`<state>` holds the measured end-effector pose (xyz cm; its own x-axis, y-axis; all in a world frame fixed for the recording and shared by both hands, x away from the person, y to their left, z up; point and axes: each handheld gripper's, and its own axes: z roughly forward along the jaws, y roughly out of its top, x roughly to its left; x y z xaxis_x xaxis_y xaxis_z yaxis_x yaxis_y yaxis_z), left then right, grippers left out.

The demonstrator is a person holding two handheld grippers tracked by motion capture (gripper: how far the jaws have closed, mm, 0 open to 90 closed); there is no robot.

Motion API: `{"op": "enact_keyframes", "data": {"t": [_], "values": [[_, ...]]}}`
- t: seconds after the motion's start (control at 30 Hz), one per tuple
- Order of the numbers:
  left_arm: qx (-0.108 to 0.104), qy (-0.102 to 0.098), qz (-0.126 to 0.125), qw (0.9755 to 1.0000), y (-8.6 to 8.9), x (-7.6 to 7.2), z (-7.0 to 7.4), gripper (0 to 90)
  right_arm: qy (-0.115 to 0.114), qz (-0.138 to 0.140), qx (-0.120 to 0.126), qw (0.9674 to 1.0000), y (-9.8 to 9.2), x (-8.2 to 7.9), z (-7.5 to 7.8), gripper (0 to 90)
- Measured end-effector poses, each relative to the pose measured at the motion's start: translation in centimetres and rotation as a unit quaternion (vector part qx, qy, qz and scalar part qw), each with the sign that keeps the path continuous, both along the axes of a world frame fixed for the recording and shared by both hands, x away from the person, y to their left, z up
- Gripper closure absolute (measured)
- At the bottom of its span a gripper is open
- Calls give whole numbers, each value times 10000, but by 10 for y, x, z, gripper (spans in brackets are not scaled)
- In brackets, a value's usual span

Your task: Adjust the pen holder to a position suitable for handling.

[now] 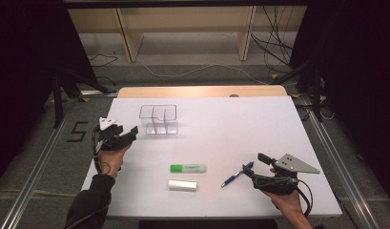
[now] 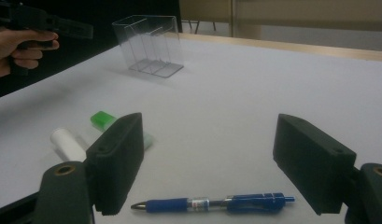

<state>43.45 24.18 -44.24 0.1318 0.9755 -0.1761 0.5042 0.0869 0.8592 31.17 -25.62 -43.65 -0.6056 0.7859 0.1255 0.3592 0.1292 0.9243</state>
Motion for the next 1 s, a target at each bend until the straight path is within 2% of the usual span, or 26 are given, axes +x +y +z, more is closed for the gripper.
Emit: {"op": "enact_keyframes", "data": {"t": [0.07,0.1,0.13,0.17,0.2,0.3,0.33,0.47,0.57,0.7,0.87,1.0], "values": [[30,30,-5,10000,1,6,-1,484,-16,10,5,10000,0,0,0,258],[51,63,-19,10000,1,8,-2,545,2,18,2,10000,0,0,0,259],[38,122,-24,9999,2,12,-3,545,2,18,2,10000,0,0,0,259],[18,176,0,9998,2,15,-5,605,-2,23,-1,10000,0,0,0,261],[-21,199,20,9998,2,18,-7,605,-2,23,-1,10000,0,0,0,261],[-9,330,-6,9995,4,28,-12,703,10,26,0,10000,1,0,-1,262],[-71,351,-33,9994,5,31,-14,703,10,26,0,10000,1,0,-1,262],[-101,392,-127,9991,7,41,-16,831,29,33,-19,10000,1,0,-1,264],[-131,458,-195,9987,7,48,-17,864,27,37,-11,10000,1,1,-1,265],[-6,513,-313,9982,1,54,-19,891,56,26,-13,10000,1,1,-2,265],[-33,541,-458,9975,-4,65,-22,892,45,50,-34,10000,2,2,-3,266],[-110,504,-464,9976,-6,68,-25,892,64,45,-51,10000,2,2,-3,266]]}}
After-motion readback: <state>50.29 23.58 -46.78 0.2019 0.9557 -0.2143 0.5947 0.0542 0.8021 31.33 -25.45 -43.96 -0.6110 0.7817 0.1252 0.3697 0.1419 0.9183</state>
